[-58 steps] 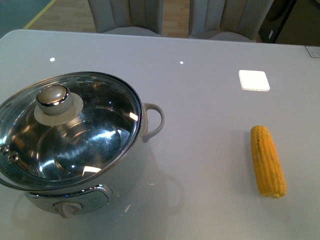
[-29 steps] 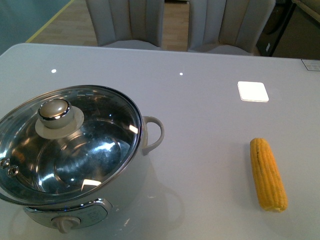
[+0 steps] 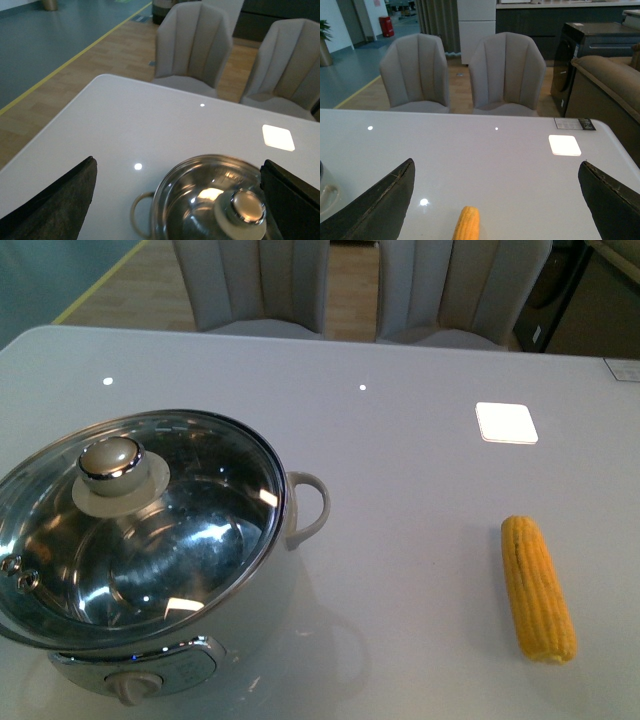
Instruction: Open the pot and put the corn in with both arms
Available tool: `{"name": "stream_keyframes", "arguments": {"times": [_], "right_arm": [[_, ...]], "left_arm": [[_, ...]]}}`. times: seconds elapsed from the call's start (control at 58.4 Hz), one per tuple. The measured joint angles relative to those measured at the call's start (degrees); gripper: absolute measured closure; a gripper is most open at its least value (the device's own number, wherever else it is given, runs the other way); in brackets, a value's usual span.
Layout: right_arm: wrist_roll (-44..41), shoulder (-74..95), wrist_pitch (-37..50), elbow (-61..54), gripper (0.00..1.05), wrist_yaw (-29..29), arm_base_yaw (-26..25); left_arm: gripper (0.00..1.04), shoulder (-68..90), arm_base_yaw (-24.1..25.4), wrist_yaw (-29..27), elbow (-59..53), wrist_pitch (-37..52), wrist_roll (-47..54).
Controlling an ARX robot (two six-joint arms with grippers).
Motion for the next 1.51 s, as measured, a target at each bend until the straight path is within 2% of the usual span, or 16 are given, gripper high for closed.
{"name": "stream_keyframes", "arguments": {"times": [0.12, 0.223, 0.428, 0.702, 1.405, 1.456, 1.508], "right_arm": [[0.0, 0.0, 0.0, 0.0, 0.09, 0.0, 0.0], [0.0, 0.0, 0.0, 0.0, 0.09, 0.0, 0.0], [0.0, 0.0, 0.0, 0.0, 0.09, 0.0, 0.0], [0.0, 0.0, 0.0, 0.0, 0.09, 0.0, 0.0], [0.0, 0.0, 0.0, 0.0, 0.09, 0.0, 0.0], [0.0, 0.0, 0.0, 0.0, 0.09, 0.0, 0.0], [0.0, 0.0, 0.0, 0.0, 0.09, 0.0, 0.0]], "left_arm": [[0.07, 22.7, -2.7, 1.1, 4.6, 17.1, -0.2], [0.07, 34.7, -4.7, 2.0, 7.4, 23.3, 0.7], [0.07, 42.9, -7.7, 1.8, 9.0, 27.8, 0.3], [0.07, 51.1, -9.0, 0.0, 8.9, 33.4, -1.2], [0.07, 59.6, -11.6, -4.7, 7.3, 39.9, -2.1], [0.11, 59.7, -11.8, -5.0, 7.3, 40.0, -2.1], [0.20, 59.8, -11.9, -5.4, 7.3, 40.0, -2.1]]}}
